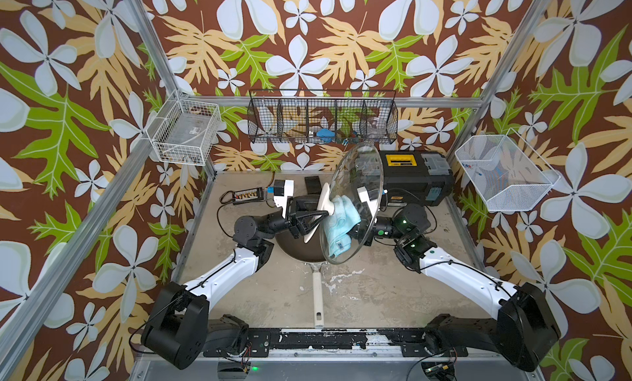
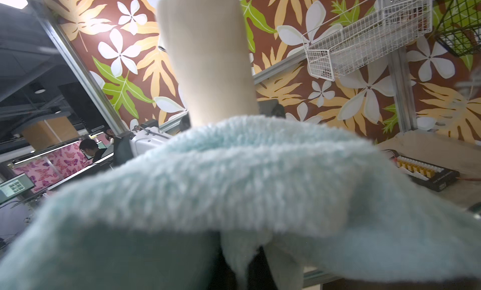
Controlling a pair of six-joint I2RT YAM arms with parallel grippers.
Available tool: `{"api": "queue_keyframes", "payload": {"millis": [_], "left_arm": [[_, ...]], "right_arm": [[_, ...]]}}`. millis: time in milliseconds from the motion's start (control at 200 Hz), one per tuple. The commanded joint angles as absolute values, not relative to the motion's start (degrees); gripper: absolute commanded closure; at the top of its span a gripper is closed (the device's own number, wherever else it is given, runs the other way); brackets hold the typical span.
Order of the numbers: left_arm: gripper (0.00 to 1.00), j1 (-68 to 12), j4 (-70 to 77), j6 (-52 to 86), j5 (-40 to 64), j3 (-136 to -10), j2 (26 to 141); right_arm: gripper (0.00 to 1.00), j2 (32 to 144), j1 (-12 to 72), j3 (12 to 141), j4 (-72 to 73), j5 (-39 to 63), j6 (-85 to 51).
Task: Wipe the pot lid with a cloth
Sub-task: Wipe the pot lid.
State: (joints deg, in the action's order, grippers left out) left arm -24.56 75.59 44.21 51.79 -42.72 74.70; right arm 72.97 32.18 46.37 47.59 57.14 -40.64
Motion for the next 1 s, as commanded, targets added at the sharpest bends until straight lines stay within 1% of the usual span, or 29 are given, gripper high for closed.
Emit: {"api": "queue_keyframes", "payload": {"millis": [0, 200, 465, 701, 996], "left_arm": [[1.00, -24.6, 83.5, 43.2, 46.9, -43.6, 74.6], [1.00, -24.6, 83.4, 43.4, 46.6, -43.0, 74.5], [1.00, -24.6, 82.6, 43.7, 47.0, -42.5, 74.2], [1.00, -24.6, 82.6, 44.1, 47.3, -42.1, 74.0], [1.00, -24.6, 80.9, 43.2, 47.6, -41.7, 73.0]], "right_arm": [[1.00, 70.7, 32.3, 46.0, 51.1, 58.9, -43.1], [1.00, 67.0, 32.3, 46.9, 50.1, 59.5, -43.8], [1.00, 64.3, 32.3, 52.0, 40.5, 57.8, -37.4], [1.00, 66.0, 32.2, 58.4, 35.8, 56.7, -33.9], [1.00, 68.9, 30.2, 64.3, 35.8, 56.8, -34.1]]}}
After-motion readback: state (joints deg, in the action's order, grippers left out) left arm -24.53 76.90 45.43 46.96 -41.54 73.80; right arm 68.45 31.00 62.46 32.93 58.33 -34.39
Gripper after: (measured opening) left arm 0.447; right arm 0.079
